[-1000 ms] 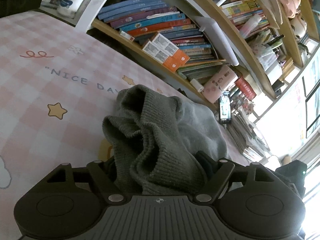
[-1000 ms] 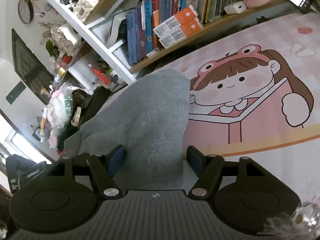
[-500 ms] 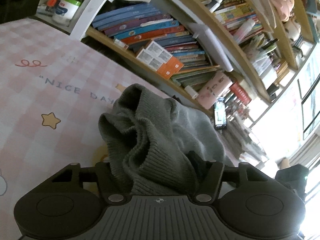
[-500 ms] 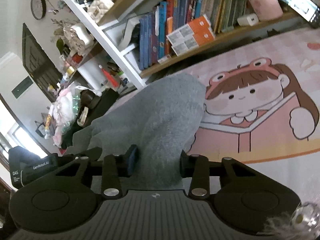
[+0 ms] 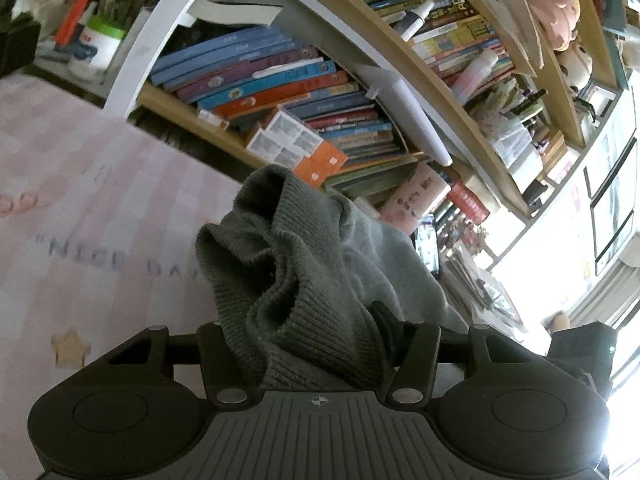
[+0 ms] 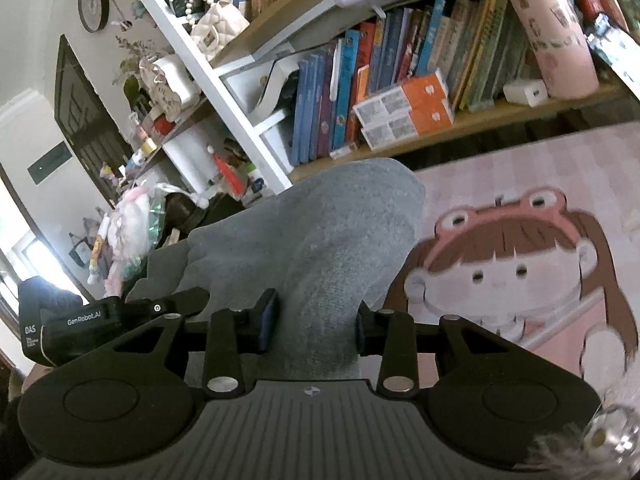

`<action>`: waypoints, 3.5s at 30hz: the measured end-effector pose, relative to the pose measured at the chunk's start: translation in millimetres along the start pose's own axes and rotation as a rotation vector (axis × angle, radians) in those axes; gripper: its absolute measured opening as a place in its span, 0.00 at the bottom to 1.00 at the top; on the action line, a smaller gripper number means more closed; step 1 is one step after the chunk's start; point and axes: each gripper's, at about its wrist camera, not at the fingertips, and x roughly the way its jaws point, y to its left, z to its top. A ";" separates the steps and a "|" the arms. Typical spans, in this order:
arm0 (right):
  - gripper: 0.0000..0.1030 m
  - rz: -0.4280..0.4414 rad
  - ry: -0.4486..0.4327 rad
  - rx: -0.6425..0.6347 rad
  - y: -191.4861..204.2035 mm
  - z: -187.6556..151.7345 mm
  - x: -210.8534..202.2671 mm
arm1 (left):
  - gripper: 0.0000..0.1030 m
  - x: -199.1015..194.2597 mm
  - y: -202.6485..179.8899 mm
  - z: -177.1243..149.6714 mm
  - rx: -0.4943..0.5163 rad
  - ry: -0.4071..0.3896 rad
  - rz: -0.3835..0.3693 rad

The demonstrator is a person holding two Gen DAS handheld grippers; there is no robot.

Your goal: Fold clothes

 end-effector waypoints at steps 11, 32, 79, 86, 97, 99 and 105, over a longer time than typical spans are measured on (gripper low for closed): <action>0.33 -0.020 -0.034 0.060 -37.0 49.6 42.3 | 0.53 61.5 13.7 50.8 0.015 -0.017 -0.023; 0.35 -0.073 -0.043 0.184 -124.1 87.4 130.3 | 0.53 172.9 65.6 88.0 -0.018 -0.037 -0.024; 0.99 -0.507 -0.218 -0.297 19.0 -63.8 2.7 | 0.95 16.6 -38.8 -50.5 0.361 -0.237 0.305; 1.00 -0.527 -0.220 -0.351 27.8 -67.1 5.1 | 0.99 12.8 -52.9 -62.4 0.442 -0.271 0.383; 1.00 -0.535 -0.179 -0.358 27.8 -66.5 11.6 | 1.00 19.0 -47.2 -54.6 0.397 -0.224 0.435; 1.00 -0.536 -0.179 -0.357 27.1 -66.4 11.5 | 1.00 18.9 -46.7 -55.2 0.397 -0.219 0.435; 1.00 -0.535 -0.177 -0.361 27.6 -66.7 11.7 | 1.00 19.2 -47.3 -56.2 0.397 -0.213 0.443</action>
